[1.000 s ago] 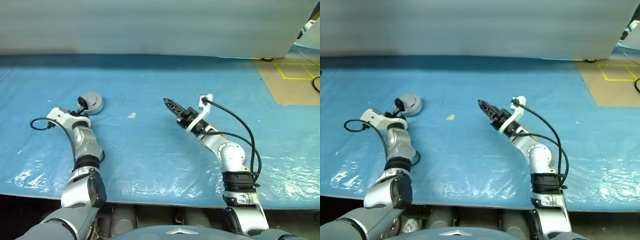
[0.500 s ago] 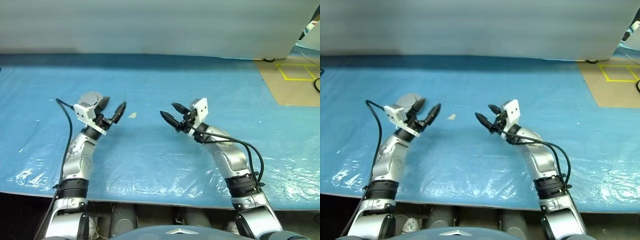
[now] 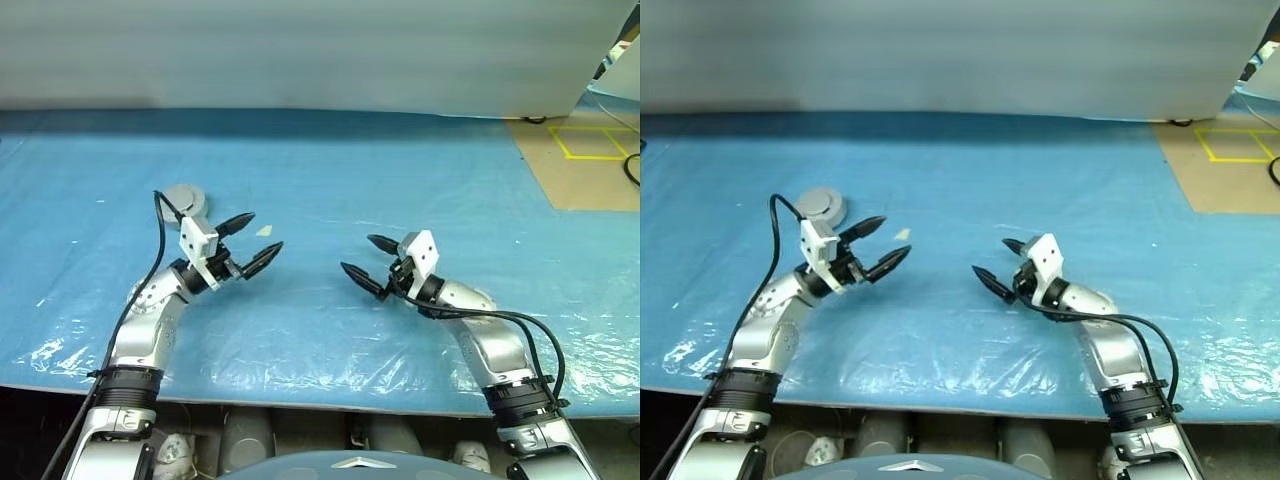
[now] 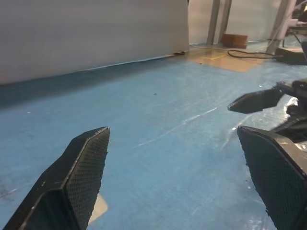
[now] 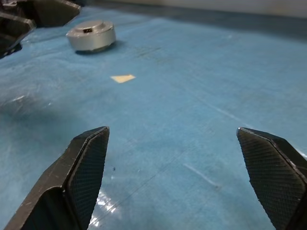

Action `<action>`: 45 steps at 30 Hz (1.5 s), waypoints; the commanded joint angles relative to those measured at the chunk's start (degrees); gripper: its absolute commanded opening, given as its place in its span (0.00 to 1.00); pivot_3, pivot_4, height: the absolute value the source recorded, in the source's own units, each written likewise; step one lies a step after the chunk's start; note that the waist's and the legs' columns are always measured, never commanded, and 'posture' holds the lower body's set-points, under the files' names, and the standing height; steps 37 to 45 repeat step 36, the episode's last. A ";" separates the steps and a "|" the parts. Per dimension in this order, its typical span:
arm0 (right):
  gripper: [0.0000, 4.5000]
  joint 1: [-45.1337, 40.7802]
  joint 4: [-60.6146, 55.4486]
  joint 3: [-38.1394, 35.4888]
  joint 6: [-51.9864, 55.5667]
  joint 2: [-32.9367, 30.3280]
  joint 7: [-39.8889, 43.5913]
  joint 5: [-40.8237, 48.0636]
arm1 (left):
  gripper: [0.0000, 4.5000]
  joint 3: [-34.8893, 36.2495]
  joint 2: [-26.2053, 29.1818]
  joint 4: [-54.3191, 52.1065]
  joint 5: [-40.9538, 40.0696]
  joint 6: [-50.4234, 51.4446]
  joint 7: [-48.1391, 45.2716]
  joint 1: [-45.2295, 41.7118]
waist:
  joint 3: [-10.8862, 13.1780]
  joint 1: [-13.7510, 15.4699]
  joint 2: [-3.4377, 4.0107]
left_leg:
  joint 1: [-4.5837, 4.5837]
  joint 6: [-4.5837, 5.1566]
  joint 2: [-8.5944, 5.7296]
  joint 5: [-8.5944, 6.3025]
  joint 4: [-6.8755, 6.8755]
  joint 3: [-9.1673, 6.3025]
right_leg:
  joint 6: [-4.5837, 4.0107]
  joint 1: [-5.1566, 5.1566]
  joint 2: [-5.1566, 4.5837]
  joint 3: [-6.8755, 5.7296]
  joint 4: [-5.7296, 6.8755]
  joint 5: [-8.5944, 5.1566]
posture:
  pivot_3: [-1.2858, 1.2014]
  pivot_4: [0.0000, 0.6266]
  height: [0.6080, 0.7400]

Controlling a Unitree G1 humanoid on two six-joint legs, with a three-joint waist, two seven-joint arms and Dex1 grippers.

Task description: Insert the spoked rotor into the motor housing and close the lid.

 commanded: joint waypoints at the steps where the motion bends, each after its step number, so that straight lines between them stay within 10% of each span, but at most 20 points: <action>1: 0.99 -0.16 -3.15 -2.29 -2.60 1.42 -2.18 0.11 | 1.00 -0.76 -0.37 -3.99 0.32 0.58 0.43 1.09 | 0.00 0.01 0.00 | 0.00 0.02 0.01 0.01 0.02 0.00 | 0.00 0.00 0.00 0.00 0.02 0.00 | 0.52 0.24 1.00; 45: 0.99 -3.72 0.70 -1.51 -4.92 1.88 0.75 -3.46 | 1.00 -1.39 -2.86 4.28 3.27 -8.78 -0.99 2.29 | -0.01 0.06 0.01 | 0.03 0.09 0.02 0.03 0.21 0.00 | -0.04 0.01 0.00 0.03 0.25 -0.02 | 0.52 0.24 1.00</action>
